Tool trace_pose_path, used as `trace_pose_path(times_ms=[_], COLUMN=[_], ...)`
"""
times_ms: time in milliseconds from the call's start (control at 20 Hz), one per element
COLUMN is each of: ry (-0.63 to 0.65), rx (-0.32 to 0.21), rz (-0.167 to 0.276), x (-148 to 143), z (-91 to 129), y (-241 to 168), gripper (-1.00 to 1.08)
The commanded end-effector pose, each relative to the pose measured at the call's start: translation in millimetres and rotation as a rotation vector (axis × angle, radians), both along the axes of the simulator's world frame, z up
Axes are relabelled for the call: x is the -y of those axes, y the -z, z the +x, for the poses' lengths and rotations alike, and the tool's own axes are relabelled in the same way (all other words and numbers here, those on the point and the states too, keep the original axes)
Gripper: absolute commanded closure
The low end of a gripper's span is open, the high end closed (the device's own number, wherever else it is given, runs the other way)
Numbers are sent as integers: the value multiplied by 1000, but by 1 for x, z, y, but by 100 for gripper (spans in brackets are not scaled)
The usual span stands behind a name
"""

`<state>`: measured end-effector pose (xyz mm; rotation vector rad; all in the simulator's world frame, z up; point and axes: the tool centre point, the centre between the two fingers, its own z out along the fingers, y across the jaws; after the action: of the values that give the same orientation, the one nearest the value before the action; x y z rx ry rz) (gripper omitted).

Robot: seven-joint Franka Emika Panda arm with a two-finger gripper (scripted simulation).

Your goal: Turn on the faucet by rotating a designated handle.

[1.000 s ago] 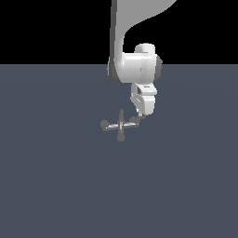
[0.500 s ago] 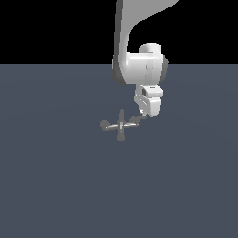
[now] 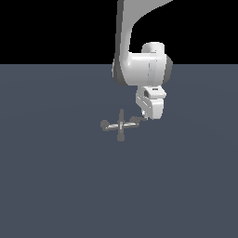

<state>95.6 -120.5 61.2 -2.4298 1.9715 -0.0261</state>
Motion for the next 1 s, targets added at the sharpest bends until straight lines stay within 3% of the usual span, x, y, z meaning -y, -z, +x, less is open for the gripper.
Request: trace_pose_path(times_ms=[0, 100, 750, 850, 950], ry=[4, 2, 4, 26, 20], rx=[-21, -4, -20, -16, -17], rz=[1, 0, 1, -7, -5], x=[4, 3, -18, 0, -14], z=[-15, -6, -43, -41, -43], y=[0, 0, 0, 0, 0], gripper=[108, 108, 108, 108, 108])
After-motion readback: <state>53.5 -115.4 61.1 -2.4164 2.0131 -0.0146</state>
